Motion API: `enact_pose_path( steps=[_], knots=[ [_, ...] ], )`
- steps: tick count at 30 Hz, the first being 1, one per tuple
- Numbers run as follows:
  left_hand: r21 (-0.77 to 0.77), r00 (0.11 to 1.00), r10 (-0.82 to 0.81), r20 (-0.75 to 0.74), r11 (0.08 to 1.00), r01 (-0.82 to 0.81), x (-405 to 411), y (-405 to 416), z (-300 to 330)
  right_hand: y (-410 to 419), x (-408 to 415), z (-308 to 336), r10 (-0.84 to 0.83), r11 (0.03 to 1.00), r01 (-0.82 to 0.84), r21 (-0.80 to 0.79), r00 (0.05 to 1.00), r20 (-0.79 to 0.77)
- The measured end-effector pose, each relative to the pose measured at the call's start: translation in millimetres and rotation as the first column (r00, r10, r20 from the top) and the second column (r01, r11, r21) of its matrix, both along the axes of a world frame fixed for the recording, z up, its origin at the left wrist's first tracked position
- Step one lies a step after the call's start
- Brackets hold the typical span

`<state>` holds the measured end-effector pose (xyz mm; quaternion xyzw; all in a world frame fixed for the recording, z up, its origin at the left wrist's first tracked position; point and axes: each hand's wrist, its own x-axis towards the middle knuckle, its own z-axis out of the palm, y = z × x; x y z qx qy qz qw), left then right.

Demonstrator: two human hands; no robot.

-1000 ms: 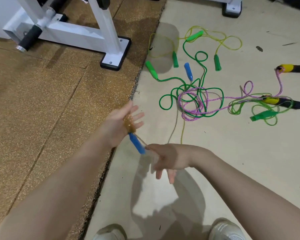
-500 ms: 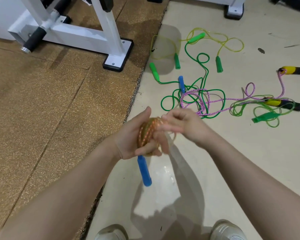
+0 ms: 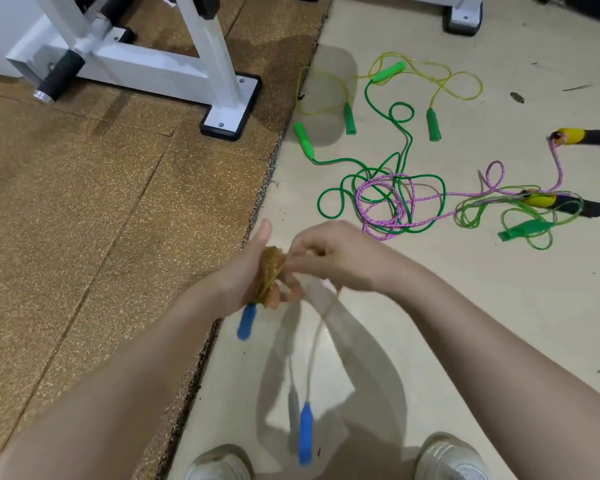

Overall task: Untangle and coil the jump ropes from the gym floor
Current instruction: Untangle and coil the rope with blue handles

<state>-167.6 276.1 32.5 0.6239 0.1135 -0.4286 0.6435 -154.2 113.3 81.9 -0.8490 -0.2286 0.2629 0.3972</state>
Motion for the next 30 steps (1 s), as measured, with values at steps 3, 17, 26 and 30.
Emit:
enact_pose_path(
  steps=[3, 17, 26, 30],
  knots=[
    [-0.265, 0.965, -0.259, -0.033, 0.933, 0.241, 1.9, 0.2, 3.1, -11.3, 10.2, -11.5, -0.305, 0.928, 0.31, 0.209, 0.951, -0.057],
    [-0.303, 0.759, 0.643, 0.097, 0.746, -0.593, 35.4, 7.1, 25.8, -0.1, -28.6, -43.4, 0.015, 0.994, -0.058, -0.09, 0.907, -0.422],
    [0.193, 0.951, 0.022, 0.308, 0.978, -0.085, 13.0, 11.5, 2.4, 7.7, -7.3, 16.0, 0.338, 0.94, -0.337, -0.061, 0.941, 0.012],
    [-0.124, 0.985, -0.076, 0.155, 0.988, 0.095, 7.9, 1.7, 9.1, -9.4, 14.2, 17.6, -0.05, 0.991, 0.011, 0.136, 0.957, 0.285]
  ],
)
